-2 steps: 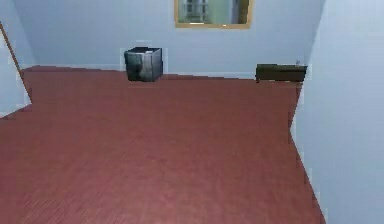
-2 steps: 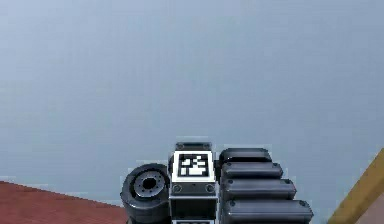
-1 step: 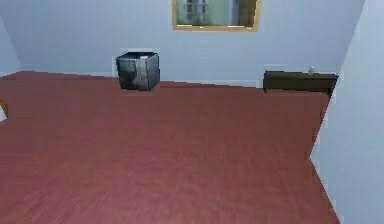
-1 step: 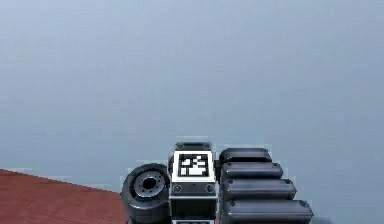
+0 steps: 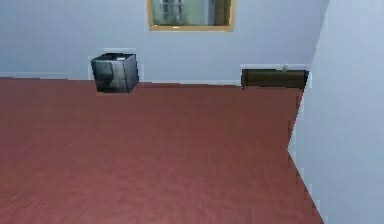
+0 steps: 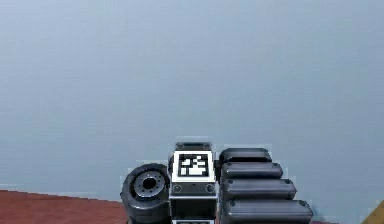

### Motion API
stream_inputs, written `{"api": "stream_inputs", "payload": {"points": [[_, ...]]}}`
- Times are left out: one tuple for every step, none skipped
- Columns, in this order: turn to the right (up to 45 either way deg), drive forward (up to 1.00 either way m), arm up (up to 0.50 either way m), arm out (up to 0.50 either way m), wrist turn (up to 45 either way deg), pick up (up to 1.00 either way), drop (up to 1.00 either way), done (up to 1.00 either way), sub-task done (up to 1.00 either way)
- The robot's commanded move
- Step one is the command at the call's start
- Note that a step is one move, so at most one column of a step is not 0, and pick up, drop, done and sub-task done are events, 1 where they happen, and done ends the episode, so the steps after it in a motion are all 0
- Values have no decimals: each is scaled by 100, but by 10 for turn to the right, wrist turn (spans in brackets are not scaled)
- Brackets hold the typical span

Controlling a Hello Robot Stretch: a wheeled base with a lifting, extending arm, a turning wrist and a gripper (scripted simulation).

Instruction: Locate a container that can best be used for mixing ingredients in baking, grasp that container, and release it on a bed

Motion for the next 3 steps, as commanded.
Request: {"api": "stream_inputs", "payload": {"points": [[0,30,0,0,0,0,0,0,0],[-450,0,0,0,0,0,0,0,0],[0,100,0,0,0,0,0,0,0]]}}
